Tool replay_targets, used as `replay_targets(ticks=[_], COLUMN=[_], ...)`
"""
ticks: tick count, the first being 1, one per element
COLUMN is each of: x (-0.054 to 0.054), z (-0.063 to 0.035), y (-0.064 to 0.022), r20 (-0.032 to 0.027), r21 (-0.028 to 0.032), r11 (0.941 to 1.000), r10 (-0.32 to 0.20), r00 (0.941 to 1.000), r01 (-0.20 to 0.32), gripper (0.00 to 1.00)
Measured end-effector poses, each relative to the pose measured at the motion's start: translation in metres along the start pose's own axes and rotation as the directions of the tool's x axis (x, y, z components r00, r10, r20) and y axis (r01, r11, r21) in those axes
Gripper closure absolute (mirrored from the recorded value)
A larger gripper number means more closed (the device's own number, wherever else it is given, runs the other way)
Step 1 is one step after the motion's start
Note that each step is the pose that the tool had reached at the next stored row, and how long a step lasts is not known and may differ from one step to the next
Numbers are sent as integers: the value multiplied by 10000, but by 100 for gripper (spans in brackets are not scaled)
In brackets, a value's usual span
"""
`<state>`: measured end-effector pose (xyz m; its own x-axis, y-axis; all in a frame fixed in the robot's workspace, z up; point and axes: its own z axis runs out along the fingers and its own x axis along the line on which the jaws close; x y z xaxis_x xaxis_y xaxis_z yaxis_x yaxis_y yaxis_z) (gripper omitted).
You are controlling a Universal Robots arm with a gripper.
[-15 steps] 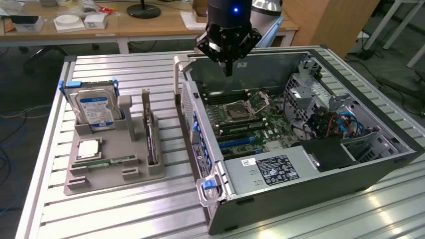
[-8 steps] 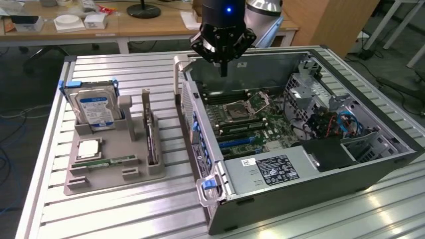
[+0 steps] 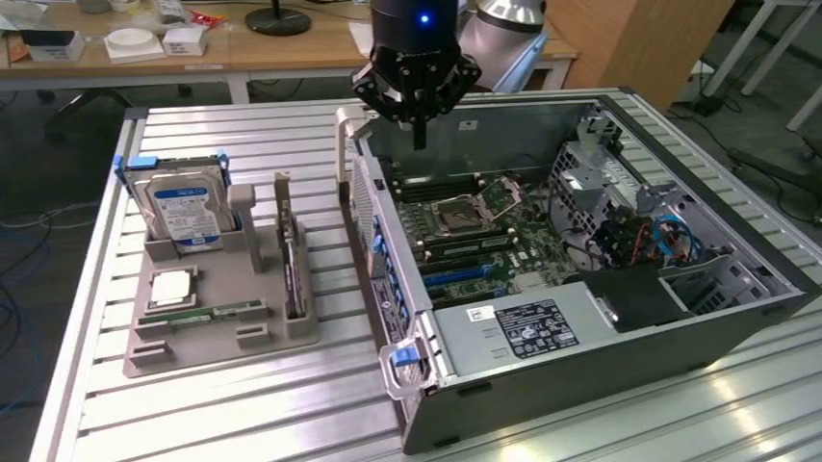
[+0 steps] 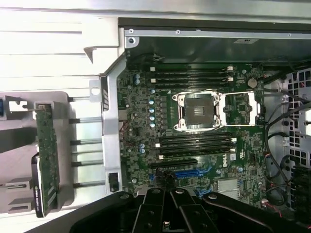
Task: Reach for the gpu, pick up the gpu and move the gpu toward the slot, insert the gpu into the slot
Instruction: 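Reach for the gpu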
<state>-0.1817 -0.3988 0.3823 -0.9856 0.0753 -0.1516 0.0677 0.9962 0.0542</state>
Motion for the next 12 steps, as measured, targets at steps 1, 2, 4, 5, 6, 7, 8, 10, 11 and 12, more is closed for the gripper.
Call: replay_targets(ticks=[1,2,4,5,6,7,8,10,11,12], x=[19,37,75,93,111,130,148,187,207,226], z=[-3,-6,-12,-14,-17,-21,-23,-29,-32,-36], y=[-1,-3,-5,-6,-8,-9,-10,-13,-14,-15], r20=[0,0,0,0,0,0,0,0,0,0], r21=[0,1,0,0,0,0,0,0,0,0], r11=[10000,10000,10000,10000,10000,10000,10000,10000,10000,10000], r10=[1,0,0,0,0,0,0,1,0,1], r00=[10000,10000,10000,10000,10000,10000,10000,10000,10000,10000], r01=[-1,0,0,0,0,0,0,-1,0,-1], gripper=[90,90,90,90,90,90,90,90,90,90])
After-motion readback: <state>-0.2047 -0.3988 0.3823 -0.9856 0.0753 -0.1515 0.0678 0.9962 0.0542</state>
